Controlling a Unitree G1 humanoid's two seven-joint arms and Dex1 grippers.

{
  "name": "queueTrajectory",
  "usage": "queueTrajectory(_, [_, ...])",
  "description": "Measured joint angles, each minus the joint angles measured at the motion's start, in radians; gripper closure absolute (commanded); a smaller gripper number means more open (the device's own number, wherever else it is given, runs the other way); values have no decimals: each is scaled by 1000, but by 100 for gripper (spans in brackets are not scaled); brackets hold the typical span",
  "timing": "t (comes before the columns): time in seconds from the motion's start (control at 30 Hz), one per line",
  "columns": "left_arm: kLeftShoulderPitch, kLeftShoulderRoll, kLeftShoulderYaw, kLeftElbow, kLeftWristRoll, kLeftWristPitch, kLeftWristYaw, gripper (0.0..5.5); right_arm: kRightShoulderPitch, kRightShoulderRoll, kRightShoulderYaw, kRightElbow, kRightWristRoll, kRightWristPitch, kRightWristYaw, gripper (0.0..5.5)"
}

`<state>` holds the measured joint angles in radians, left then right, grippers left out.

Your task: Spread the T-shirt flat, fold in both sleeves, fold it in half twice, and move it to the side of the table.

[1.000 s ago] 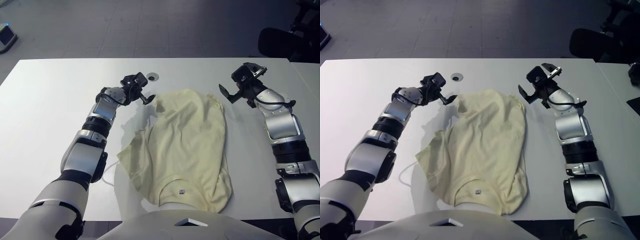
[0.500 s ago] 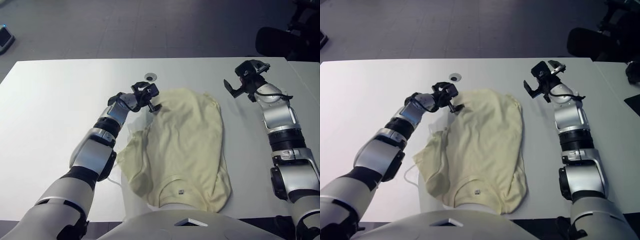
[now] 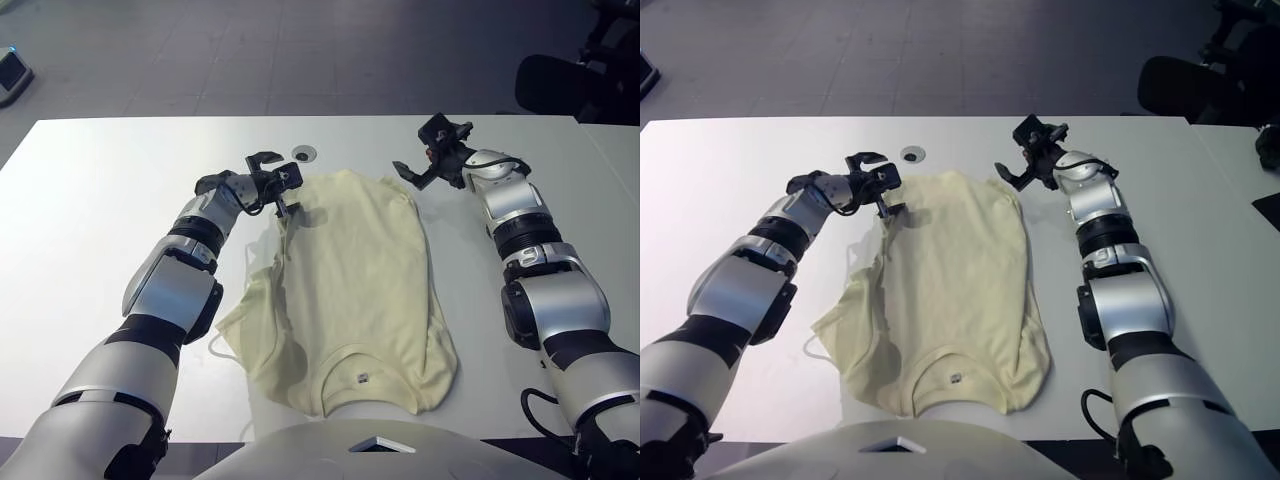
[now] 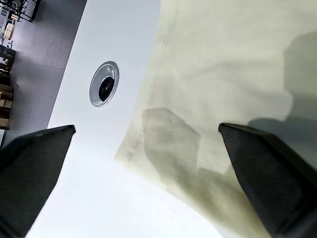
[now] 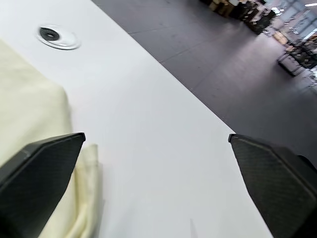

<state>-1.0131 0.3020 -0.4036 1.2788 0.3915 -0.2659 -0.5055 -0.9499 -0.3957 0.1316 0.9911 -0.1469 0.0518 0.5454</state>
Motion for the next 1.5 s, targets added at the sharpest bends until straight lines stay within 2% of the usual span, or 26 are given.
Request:
queueTrajectory(0.37, [-4, -7, 0, 2, 11, -10, 0, 11, -22, 19, 25, 134, -29, -51, 26, 11])
queueTrajectory(0.97, [-5, -11, 0, 2, 23, -17, 0, 11, -53, 39, 45, 283, -99, -67, -61, 11])
queueTrajectory(1.5, [-3, -13, -3, 1, 39, -32, 3, 11, -55, 40, -20, 337, -90, 18, -217, 11])
